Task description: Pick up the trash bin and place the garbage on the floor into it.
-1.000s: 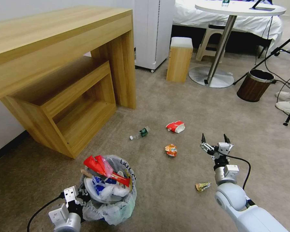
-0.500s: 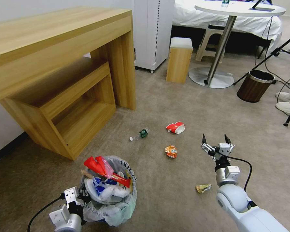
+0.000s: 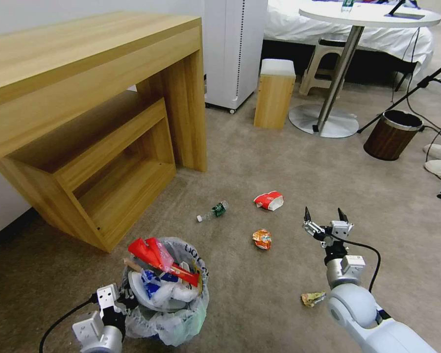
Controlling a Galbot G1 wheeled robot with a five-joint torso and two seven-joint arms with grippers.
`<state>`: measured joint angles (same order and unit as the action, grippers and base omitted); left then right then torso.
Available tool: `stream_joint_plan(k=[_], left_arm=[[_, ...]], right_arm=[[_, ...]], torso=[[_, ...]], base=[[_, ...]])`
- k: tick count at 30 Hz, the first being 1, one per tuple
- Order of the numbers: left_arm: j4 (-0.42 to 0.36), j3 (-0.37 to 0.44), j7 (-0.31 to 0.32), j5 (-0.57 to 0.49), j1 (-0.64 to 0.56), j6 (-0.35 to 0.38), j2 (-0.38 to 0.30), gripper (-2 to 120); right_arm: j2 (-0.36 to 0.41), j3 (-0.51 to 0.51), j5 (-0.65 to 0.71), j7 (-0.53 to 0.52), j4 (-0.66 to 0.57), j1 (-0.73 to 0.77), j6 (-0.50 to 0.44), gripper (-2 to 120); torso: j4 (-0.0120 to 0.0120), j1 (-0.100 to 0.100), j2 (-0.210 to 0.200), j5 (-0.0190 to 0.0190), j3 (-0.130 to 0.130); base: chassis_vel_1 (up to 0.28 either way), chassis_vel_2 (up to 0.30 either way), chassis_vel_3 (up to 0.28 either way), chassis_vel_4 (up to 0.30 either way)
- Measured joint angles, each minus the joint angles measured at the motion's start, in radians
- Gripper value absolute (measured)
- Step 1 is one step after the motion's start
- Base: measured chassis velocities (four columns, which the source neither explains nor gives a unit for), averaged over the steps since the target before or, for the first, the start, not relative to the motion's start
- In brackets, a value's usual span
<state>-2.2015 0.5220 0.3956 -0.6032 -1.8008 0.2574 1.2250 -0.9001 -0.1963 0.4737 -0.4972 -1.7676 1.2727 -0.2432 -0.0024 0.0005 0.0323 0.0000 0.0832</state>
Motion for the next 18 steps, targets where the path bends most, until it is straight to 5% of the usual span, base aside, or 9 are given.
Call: stream_joint_plan(k=[18], left_arm=[[-0.069, 0.106, -0.082, -0.179, -0.009, 0.116, -0.194, 0]], right_arm=[[0.019, -0.005, 0.085, -0.012, -0.065, 0.07, 0.082, 100]], torso=[[0.0, 0.0, 0.0, -0.0002, 0.0]], base=[[0.0, 0.0, 0.0, 0.0]])
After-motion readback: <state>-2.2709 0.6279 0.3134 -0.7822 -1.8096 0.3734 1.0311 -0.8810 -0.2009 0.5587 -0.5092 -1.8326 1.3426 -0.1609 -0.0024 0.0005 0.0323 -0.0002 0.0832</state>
